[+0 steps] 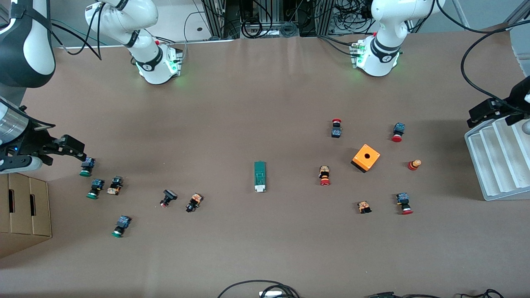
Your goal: Close load switch with both arms
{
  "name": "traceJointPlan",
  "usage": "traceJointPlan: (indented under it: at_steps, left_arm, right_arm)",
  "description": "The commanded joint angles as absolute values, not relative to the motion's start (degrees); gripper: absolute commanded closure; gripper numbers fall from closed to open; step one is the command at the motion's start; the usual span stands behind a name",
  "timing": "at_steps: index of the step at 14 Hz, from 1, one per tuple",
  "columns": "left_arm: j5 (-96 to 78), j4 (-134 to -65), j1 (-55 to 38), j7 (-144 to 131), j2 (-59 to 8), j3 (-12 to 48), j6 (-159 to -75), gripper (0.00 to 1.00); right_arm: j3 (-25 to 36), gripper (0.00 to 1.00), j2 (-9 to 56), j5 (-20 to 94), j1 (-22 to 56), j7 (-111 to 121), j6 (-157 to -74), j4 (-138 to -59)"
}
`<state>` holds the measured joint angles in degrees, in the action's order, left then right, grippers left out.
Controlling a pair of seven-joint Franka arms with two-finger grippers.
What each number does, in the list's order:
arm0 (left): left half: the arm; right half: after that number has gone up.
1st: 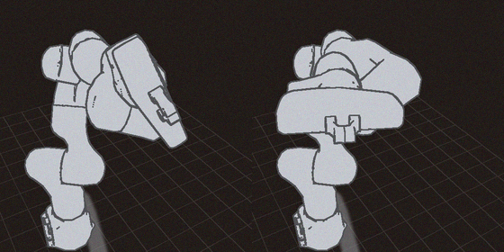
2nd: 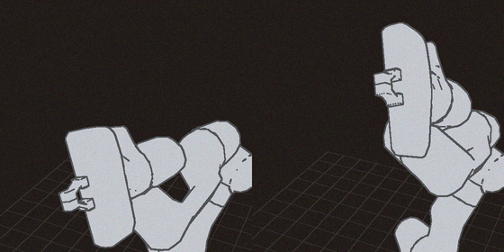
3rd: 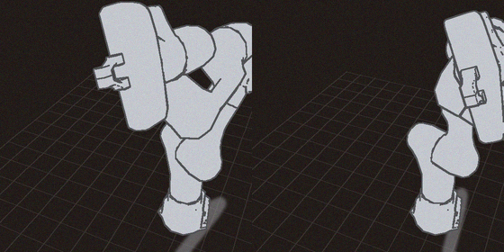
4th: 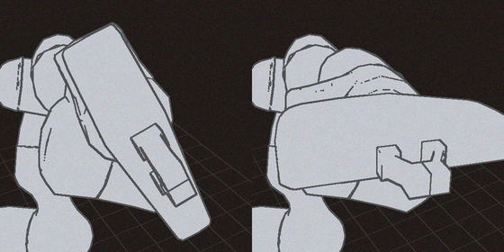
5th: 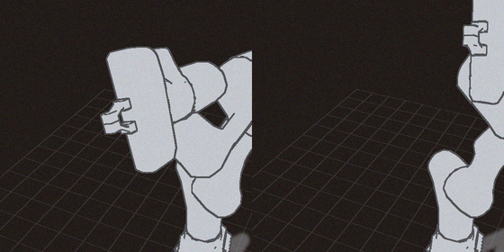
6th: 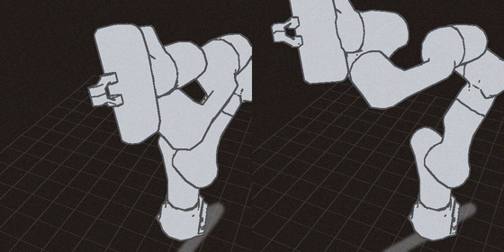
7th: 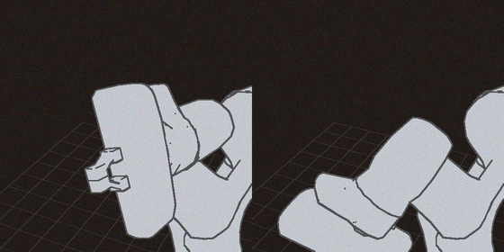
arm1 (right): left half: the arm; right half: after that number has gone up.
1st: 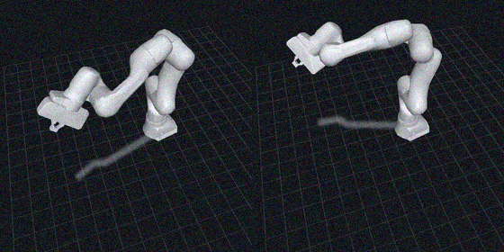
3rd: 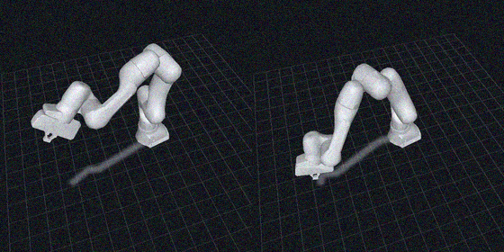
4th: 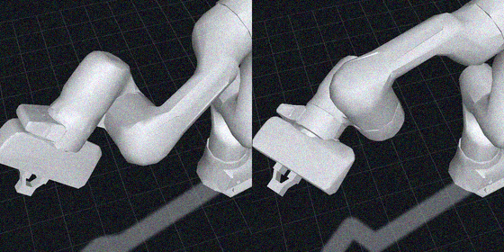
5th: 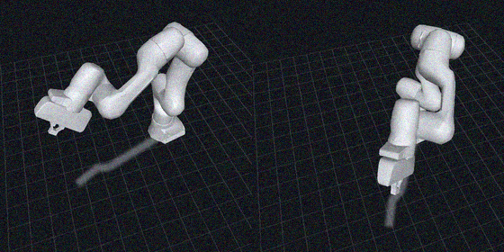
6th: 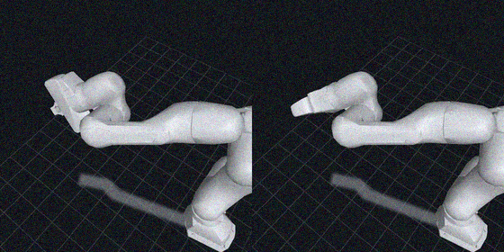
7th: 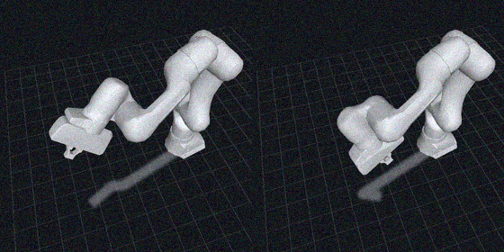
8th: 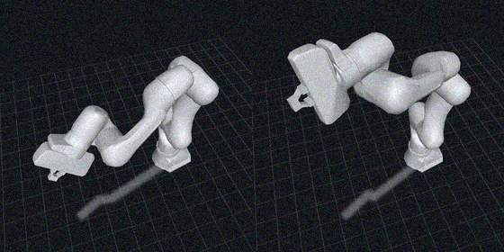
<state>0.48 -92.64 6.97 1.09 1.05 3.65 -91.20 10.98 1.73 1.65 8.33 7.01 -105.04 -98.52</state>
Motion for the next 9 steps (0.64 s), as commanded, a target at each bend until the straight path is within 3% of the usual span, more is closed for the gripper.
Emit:
traceJointPlan:
  at_steps: [1, 9]
  left_arm:
    - [1.05, -92.81, 7.47, 1.49, 1.32, 4.22, -91.84, 0.00]
    - [1.05, -92.81, 7.47, 1.49, 1.32, 4.22, -91.93, 0.00]
  right_arm:
    - [11.16, 0.00, 2.55, 0.97, 8.53, 6.86, -104.94, -97.29]
    - [10.99, 0.00, 2.37, 0.97, 8.88, 6.68, -104.59, -97.29]
